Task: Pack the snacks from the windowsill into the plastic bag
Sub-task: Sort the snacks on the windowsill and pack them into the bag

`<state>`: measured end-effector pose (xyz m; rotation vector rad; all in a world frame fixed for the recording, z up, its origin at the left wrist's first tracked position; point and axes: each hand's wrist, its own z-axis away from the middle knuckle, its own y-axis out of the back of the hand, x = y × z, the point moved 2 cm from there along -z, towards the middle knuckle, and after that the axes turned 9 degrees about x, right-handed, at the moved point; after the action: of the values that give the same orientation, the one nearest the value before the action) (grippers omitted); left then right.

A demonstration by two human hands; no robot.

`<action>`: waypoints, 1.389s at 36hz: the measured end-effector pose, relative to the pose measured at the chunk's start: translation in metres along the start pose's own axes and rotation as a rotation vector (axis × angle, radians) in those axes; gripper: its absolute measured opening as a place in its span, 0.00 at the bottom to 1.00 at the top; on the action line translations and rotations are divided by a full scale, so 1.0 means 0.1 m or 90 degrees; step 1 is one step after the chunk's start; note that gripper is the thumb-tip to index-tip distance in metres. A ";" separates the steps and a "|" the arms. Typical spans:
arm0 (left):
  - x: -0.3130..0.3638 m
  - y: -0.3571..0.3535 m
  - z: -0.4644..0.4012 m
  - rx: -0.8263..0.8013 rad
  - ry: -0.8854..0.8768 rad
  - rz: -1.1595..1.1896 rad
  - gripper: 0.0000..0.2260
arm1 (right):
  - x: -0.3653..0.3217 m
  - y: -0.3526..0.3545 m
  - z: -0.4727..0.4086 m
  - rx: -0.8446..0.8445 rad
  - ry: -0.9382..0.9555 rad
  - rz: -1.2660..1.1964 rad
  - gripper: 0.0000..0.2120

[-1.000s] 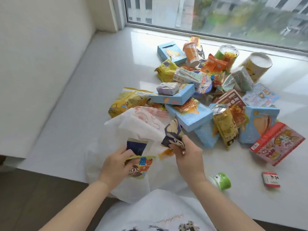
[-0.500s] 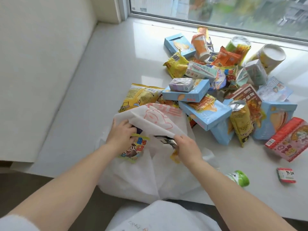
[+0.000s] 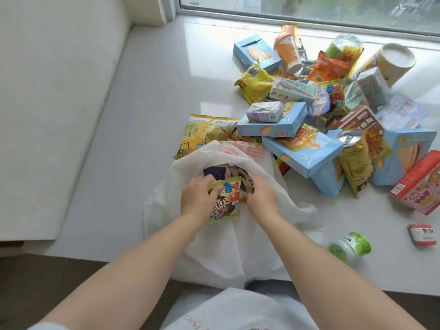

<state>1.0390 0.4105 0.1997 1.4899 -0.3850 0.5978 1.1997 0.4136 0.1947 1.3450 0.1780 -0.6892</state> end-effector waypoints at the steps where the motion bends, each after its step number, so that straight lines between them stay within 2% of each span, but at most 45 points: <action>1: -0.01 -0.04 0.00 -0.029 -0.012 -0.049 0.07 | 0.02 -0.02 0.01 -0.047 0.015 0.061 0.17; 3: -0.04 -0.11 0.00 -0.099 -0.050 -0.177 0.11 | 0.08 0.00 0.04 -0.106 0.043 0.170 0.21; 6: -0.05 -0.13 0.02 -0.130 -0.112 -0.284 0.20 | 0.18 0.08 0.06 -0.106 0.083 0.211 0.19; 10: 0.04 -0.12 0.06 -0.093 -0.191 -0.288 0.24 | 0.17 0.28 0.10 -0.033 0.138 0.182 0.18; 15: 0.23 -0.13 0.01 -0.063 -0.206 -0.276 0.22 | 0.22 0.51 0.05 0.012 0.133 0.274 0.21; 18: 0.35 -0.11 -0.07 -0.043 -0.199 -0.275 0.21 | 0.35 0.61 0.02 -0.003 0.125 0.294 0.22; 22: 0.47 -0.10 -0.17 -0.044 -0.170 -0.302 0.28 | 0.56 0.66 0.03 -0.026 0.113 0.302 0.22; 27: 0.69 -0.13 -0.22 -0.043 -0.147 -0.349 0.29 | 0.85 0.64 -0.01 -0.242 0.044 0.215 0.24; 30: 0.83 -0.20 -0.22 -0.048 -0.129 -0.356 0.27 | 1.03 0.79 -0.08 -0.213 -0.036 0.088 0.22; 32: 0.90 -0.28 -0.20 -0.058 -0.119 -0.344 0.26 | 1.17 0.94 -0.16 -0.174 -0.059 0.069 0.21; 34: 0.97 -0.38 -0.16 -0.092 -0.092 -0.321 0.27 | 1.30 1.09 -0.24 -0.176 -0.038 0.104 0.20; 38: 1.14 -0.53 -0.09 -0.129 -0.043 -0.292 0.27 | 1.36 1.33 -0.31 -0.227 0.079 0.128 0.17; 40: 1.22 -0.52 -0.09 -0.092 -0.043 -0.326 0.22 | 1.31 1.44 -0.34 -0.163 0.161 0.147 0.14; 42: 1.31 -0.43 -0.09 0.031 -0.084 -0.343 0.13 | 1.23 1.57 -0.37 -0.040 0.231 0.138 0.15; 44: 1.39 -0.32 -0.10 0.149 -0.135 -0.308 0.14 | 1.13 1.67 -0.41 0.061 0.271 0.071 0.15; 46: 1.46 -0.20 -0.15 0.248 -0.164 -0.256 0.16 | 1.00 1.73 -0.50 0.114 0.301 0.027 0.12; 48: 1.52 -0.12 -0.27 0.252 -0.159 -0.220 0.15 | 0.84 1.76 -0.63 0.112 0.328 0.047 0.10; 50: 1.57 -0.13 -0.42 0.177 -0.127 -0.223 0.11 | 0.71 1.72 -0.78 0.068 0.343 0.101 0.11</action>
<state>1.1667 0.4738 0.2784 1.8414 -0.1889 0.2290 1.3711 0.4716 0.2840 1.6072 0.4636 -0.1926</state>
